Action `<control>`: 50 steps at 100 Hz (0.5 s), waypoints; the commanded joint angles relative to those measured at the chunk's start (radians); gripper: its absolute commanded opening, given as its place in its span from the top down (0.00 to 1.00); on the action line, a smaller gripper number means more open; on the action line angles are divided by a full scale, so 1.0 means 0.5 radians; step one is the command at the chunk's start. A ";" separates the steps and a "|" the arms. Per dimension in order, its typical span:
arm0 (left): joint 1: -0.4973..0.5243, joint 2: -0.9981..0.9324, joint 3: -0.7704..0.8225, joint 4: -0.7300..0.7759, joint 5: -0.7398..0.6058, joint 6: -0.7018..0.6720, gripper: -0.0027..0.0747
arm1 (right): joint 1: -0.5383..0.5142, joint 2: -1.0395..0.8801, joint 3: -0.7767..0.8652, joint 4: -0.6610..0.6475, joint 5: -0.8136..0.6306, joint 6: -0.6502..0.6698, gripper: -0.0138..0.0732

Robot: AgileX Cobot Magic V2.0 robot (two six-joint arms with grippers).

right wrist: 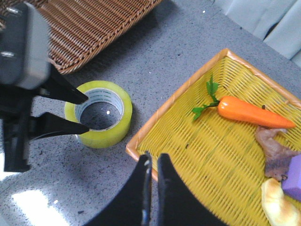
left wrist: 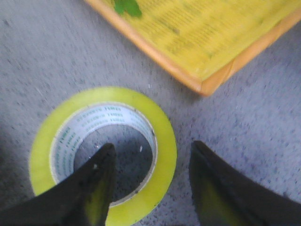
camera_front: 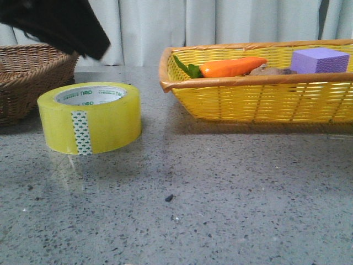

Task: Transfer tape with both arms
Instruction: 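Lower the left gripper into the tape roll's hole and grasp its rim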

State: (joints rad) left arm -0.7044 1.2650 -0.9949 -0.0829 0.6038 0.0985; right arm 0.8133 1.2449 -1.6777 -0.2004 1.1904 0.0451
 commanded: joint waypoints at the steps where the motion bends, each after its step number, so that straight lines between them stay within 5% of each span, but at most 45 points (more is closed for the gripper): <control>1: -0.020 0.088 -0.151 -0.034 0.074 0.027 0.53 | -0.013 -0.173 0.070 -0.061 -0.167 0.046 0.92; 50: -0.020 0.515 -0.281 -0.147 0.138 0.161 0.53 | -0.013 -0.475 0.370 -0.061 -0.163 0.156 0.92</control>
State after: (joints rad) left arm -0.7066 1.5267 -1.1031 -0.1572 0.7048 0.1760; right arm 0.8133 1.0328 -1.4762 -0.2044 1.1806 0.1160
